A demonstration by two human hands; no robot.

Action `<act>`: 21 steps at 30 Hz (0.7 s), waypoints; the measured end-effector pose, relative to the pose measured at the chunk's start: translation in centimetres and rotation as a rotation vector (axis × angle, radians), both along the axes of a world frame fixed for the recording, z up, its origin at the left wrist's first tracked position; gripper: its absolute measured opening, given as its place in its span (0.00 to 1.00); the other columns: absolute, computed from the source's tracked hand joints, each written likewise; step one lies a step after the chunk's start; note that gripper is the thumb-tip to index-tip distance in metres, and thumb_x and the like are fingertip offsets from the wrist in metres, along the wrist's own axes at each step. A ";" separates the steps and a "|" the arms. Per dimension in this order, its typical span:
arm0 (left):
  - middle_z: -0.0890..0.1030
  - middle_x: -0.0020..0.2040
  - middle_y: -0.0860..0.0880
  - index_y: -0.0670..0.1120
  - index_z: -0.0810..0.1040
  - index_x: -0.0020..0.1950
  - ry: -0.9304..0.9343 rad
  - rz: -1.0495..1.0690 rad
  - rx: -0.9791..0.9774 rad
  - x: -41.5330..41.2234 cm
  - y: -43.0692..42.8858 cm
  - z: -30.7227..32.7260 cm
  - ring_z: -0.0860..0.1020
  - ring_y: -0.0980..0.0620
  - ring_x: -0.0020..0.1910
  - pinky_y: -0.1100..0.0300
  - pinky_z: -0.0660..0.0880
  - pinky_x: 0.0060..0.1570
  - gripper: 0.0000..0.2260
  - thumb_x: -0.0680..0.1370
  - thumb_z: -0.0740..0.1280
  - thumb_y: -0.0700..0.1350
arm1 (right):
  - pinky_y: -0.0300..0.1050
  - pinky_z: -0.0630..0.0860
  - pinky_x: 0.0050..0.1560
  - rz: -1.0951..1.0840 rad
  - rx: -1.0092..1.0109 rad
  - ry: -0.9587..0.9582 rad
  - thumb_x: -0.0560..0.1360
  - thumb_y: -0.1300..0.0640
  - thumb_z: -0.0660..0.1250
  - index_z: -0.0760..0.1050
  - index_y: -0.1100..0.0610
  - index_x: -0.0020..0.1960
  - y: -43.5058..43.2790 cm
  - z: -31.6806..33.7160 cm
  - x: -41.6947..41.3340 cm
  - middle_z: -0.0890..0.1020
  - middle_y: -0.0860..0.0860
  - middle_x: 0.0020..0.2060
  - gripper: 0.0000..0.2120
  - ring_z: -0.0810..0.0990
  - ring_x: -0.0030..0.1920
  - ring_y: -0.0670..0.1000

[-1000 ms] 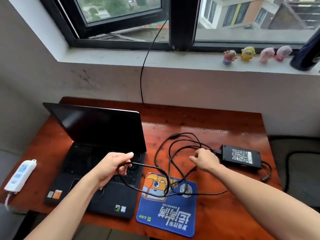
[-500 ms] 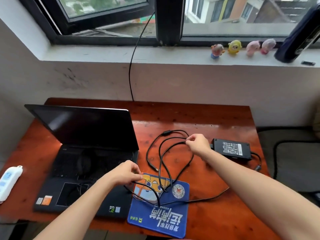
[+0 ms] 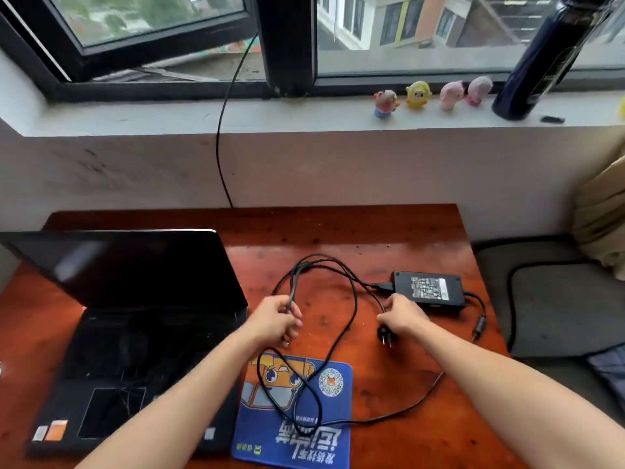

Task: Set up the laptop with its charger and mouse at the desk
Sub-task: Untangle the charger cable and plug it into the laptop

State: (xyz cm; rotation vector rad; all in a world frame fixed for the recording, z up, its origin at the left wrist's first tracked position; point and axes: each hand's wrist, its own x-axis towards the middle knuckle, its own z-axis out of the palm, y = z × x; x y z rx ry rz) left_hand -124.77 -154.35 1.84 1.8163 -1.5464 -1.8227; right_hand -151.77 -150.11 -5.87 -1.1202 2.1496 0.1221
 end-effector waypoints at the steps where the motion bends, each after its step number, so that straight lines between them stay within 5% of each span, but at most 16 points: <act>1: 0.78 0.36 0.43 0.42 0.75 0.39 -0.016 -0.004 -0.149 0.4 -1.5 1.2 0.75 0.49 0.30 0.63 0.71 0.29 0.15 0.71 0.55 0.25 | 0.43 0.74 0.47 -0.081 -0.052 -0.088 0.71 0.51 0.69 0.75 0.52 0.54 -0.5 0.5 -0.6 0.80 0.52 0.46 0.13 0.80 0.51 0.55; 5: 0.80 0.39 0.47 0.41 0.83 0.41 -0.285 -0.064 -0.721 2.3 -6.5 5.3 0.76 0.51 0.40 0.64 0.68 0.42 0.15 0.70 0.60 0.26 | 0.40 0.73 0.28 -0.553 -0.266 -0.538 0.74 0.58 0.65 0.77 0.57 0.42 -4.0 3.8 -2.2 0.77 0.57 0.35 0.04 0.77 0.34 0.56; 9: 0.78 0.49 0.42 0.40 0.84 0.42 -0.400 -0.123 -0.916 1.8 -8.2 6.0 0.75 0.44 0.51 0.59 0.70 0.53 0.15 0.69 0.60 0.27 | 0.40 0.75 0.25 -0.690 -0.168 -0.905 0.73 0.61 0.66 0.77 0.60 0.46 -7.0 6.9 -1.6 0.78 0.57 0.36 0.04 0.77 0.34 0.53; 13: 0.73 0.63 0.41 0.42 0.84 0.47 -0.520 -0.171 -0.967 0.4 -9.2 5.0 0.69 0.43 0.64 0.55 0.70 0.60 0.14 0.73 0.61 0.31 | 0.36 0.68 0.28 -0.432 0.008 -0.806 0.72 0.62 0.70 0.82 0.55 0.46 -6.6 5.9 1.3 0.80 0.50 0.35 0.05 0.75 0.30 0.46; 21: 0.79 0.48 0.45 0.44 0.83 0.51 -0.726 -0.461 -0.829 -0.3 -10.3 4.3 0.71 0.44 0.55 0.51 0.72 0.55 0.13 0.77 0.65 0.52 | 0.36 0.70 0.24 -0.230 0.113 -0.697 0.75 0.69 0.65 0.78 0.62 0.57 -5.9 1.3 6.4 0.80 0.57 0.43 0.12 0.75 0.32 0.49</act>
